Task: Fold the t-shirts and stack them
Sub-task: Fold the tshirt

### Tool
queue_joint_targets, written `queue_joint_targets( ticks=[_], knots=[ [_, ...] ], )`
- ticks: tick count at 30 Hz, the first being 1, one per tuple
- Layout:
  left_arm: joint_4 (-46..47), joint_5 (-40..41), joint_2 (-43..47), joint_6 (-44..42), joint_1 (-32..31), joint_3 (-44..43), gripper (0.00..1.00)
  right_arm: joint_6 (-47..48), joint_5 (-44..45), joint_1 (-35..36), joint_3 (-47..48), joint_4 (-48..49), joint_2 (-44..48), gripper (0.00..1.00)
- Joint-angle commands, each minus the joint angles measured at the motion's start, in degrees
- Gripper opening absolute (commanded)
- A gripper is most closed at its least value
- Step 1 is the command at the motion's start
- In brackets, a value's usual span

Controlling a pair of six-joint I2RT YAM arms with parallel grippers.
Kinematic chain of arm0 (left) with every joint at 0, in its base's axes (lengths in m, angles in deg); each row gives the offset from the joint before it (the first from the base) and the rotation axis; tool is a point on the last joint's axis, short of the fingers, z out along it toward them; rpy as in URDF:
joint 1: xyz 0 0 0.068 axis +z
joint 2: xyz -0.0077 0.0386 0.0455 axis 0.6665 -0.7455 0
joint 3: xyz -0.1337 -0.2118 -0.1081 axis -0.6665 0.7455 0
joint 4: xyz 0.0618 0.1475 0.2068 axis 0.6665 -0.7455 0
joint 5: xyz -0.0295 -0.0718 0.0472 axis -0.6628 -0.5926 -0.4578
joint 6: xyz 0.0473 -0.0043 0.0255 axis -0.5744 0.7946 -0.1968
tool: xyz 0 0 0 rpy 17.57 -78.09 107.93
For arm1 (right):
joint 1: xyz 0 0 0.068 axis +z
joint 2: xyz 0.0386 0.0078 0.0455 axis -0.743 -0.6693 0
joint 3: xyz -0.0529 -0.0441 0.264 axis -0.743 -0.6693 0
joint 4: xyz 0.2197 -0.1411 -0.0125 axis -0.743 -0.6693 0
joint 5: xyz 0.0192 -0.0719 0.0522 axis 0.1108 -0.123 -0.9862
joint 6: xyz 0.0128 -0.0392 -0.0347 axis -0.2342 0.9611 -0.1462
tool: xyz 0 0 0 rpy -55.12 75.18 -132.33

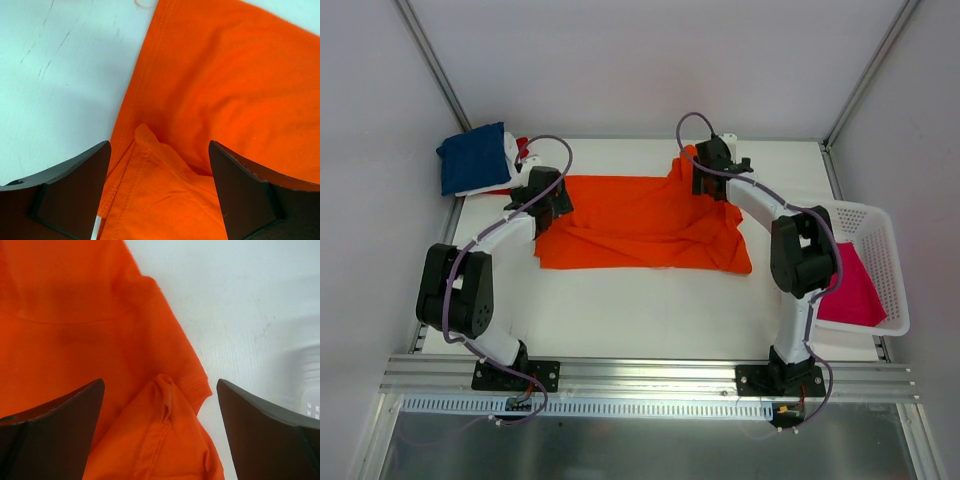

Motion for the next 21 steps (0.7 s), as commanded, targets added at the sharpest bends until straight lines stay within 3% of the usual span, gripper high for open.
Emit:
queue_joint_targets(
  ticks=[1,6,7,8,11,16,21],
  knots=[
    [-0.2,-1.0,1.5,0.4,0.4,-5.4,0.81,3.0,-6.7,-0.9,10.9,-3.0,-0.4,0.99],
    [-0.3,-5.2,-2.0,0.3,0.4,-12.4,0.81,4.2,-22.4,-4.2,28.4,-9.2,-8.8,0.99],
    [-0.4,-6.0,-2.1,0.2,0.4,-13.2,0.81,3.9,-29.2,-5.0,31.8,-11.4,-10.6,0.99],
    [-0.5,-7.8,-2.1,0.2,0.4,-13.8,0.82,3.4,-31.6,-6.6,39.0,-12.9,-12.6,0.99],
    [-1.0,-9.7,-0.6,0.9,0.3,-14.1,0.81,1.8,-39.3,-9.8,46.6,-13.9,-19.2,0.99],
    [-1.2,-11.4,3.5,1.9,0.3,-9.8,0.81,-6.9,-48.5,-14.5,48.8,-6.9,-27.5,0.99],
    [-1.4,-11.6,6.9,1.9,-1.2,-7.0,0.80,-8.9,-47.9,-15.3,52.4,-4.7,-33.5,0.99]
  ],
)
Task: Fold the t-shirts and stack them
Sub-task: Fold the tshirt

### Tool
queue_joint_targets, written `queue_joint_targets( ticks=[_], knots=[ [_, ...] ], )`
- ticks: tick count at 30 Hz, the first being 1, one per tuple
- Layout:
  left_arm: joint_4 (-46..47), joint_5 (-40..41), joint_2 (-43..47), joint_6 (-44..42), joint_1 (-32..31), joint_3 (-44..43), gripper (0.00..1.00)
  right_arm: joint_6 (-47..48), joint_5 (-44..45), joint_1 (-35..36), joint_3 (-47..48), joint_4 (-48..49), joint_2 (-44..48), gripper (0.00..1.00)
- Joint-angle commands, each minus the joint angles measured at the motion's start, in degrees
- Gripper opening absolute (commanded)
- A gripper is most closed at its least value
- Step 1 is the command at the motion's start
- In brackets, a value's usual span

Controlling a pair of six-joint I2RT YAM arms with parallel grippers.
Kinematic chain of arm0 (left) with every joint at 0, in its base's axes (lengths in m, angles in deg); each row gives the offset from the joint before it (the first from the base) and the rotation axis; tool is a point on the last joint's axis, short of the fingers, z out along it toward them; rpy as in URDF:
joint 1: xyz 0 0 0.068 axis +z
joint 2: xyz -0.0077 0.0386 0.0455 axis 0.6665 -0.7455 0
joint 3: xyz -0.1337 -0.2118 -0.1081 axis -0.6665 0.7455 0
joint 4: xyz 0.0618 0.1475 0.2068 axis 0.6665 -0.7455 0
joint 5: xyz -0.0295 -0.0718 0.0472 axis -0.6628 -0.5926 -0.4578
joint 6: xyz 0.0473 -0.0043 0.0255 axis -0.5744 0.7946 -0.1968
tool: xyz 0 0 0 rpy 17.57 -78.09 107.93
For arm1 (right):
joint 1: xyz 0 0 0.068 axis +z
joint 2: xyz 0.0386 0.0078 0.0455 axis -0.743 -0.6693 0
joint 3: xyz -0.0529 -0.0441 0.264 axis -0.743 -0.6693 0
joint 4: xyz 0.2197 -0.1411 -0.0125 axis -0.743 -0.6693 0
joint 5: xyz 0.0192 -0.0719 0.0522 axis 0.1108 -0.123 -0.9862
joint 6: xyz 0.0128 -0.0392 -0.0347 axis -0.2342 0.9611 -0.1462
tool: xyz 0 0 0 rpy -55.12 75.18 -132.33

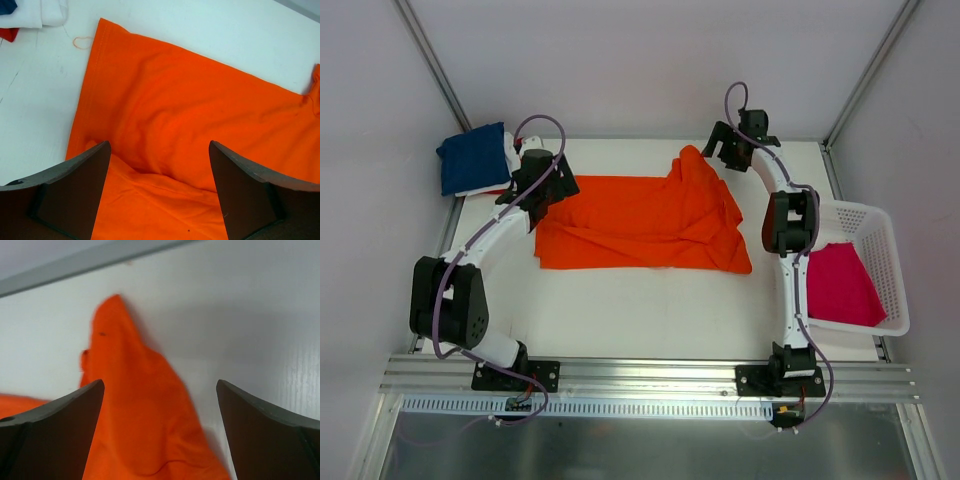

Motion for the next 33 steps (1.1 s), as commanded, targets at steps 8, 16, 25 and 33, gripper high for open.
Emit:
queue_joint_targets(
  ticks=[8,16,25,33],
  knots=[
    [-0.1,0.2,4.3,-0.1,-3.8,0.5,0.79,-6.4,-5.8,0.7,3.0,6.9,-4.2,1.00],
    [-0.2,2.5,3.4,-0.8,-6.0,0.4,0.79,-12.9,-9.2,0.1,4.9,13.5,-9.6,1.00],
    [-0.2,3.8,2.9,-1.5,-6.9,-0.1,0.79,-18.2,-11.6,0.2,5.5,19.0,-11.4,0.90],
    [-0.2,3.6,2.3,-0.9,-7.1,-0.4,0.79,-19.7,-12.0,1.7,4.0,19.5,-11.2,0.86]
  ],
)
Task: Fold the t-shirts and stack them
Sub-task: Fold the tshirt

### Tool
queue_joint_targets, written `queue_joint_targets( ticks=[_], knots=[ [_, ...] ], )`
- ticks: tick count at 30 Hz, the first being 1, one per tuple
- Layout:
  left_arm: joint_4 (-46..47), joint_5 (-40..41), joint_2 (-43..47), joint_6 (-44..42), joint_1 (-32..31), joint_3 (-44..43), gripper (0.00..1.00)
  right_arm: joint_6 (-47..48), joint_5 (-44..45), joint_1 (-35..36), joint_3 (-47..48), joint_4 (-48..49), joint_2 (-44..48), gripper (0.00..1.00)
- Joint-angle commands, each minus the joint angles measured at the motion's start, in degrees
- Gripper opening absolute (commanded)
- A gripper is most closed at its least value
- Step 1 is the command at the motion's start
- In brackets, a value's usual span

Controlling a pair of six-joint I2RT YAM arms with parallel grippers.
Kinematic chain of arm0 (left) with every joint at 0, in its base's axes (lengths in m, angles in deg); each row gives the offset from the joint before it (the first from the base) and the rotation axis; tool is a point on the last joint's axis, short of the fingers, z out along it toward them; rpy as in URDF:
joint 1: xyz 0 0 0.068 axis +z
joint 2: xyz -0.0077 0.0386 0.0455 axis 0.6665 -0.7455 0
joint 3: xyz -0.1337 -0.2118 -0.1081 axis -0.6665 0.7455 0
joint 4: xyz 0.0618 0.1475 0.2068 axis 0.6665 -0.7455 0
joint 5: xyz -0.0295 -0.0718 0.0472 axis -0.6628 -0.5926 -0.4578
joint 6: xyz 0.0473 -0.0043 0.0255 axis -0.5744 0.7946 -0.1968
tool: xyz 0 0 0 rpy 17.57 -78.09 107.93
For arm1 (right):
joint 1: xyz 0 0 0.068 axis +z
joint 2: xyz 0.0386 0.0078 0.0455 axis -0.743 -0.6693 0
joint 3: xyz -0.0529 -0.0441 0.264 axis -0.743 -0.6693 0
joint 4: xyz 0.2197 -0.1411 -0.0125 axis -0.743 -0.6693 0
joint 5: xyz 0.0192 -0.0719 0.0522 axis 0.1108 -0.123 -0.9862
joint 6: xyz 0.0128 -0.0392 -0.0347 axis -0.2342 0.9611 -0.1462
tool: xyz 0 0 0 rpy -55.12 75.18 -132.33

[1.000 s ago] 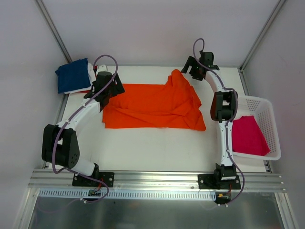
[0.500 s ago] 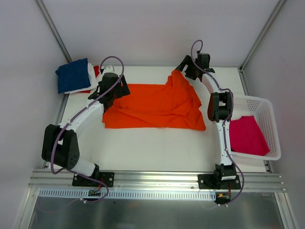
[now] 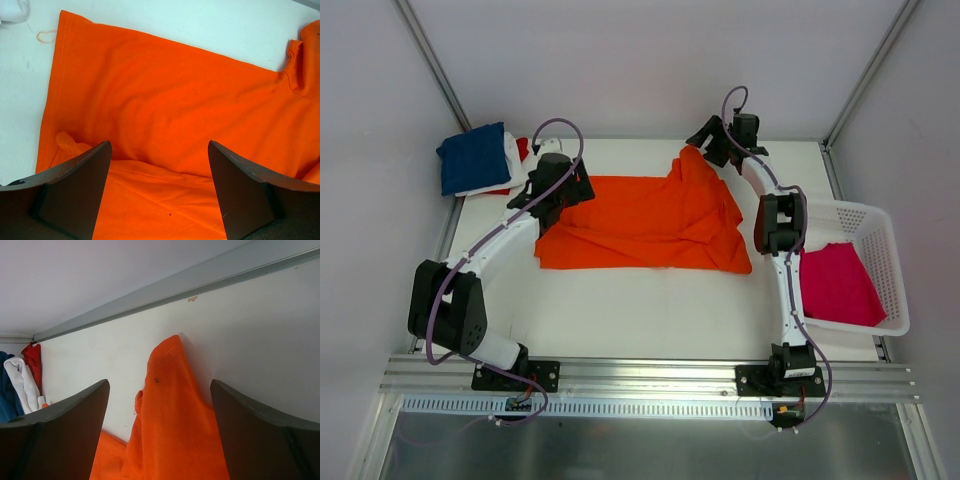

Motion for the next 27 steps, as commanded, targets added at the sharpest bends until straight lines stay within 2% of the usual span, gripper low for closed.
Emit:
queue_joint_targets(
  ticks=[1,3,4,7,11,15,16,19,21,23,27],
  knots=[
    [0.4,1.4,-0.2,-1.1,-0.6,-1.1,0.79,-1.5,-1.5,1.4,0.1,1.0,-0.5,0.86],
    [0.4,1.5,0.2,-1.1,-0.6,-0.8,0.78,-1.0,-1.3,2.0,0.1,0.7,-0.2,0.82],
    [0.5,1.9,0.3,-1.1,-0.6,-0.6,0.78,-1.0,-1.1,2.0,0.0,0.7,-0.2,0.73],
    [0.4,2.2,0.6,-1.3,-0.6,-0.3,0.79,-1.0,-1.3,2.2,-0.3,0.3,-0.1,0.55],
    [0.4,2.2,0.9,-1.3,-0.6,-0.1,0.79,0.0,-1.2,2.4,-0.8,-0.5,0.5,0.42],
    [0.5,3.1,0.7,-1.8,-0.6,0.2,0.79,1.7,-0.7,2.3,-1.8,-1.5,1.7,0.17],
    [0.5,3.9,0.4,-3.3,-0.5,0.0,0.79,2.2,-0.5,2.1,-2.1,-1.6,2.0,0.03],
    [0.3,11.4,-3.5,-7.0,-0.2,-2.7,0.77,3.1,-0.5,1.9,-2.7,-2.6,3.1,0.01],
    [-0.2,12.4,-7.2,-6.8,1.6,-5.6,0.75,4.0,-0.4,1.7,-3.5,-3.6,4.0,0.00],
    [-0.2,10.9,-10.9,-5.9,4.2,-8.4,0.74,5.2,-0.1,1.2,-6.0,-4.0,6.0,0.01],
    [0.0,0.2,-16.4,-4.0,10.1,-13.6,0.72,6.5,-0.7,-0.3,-11.3,-3.9,10.4,0.01]
  ],
)
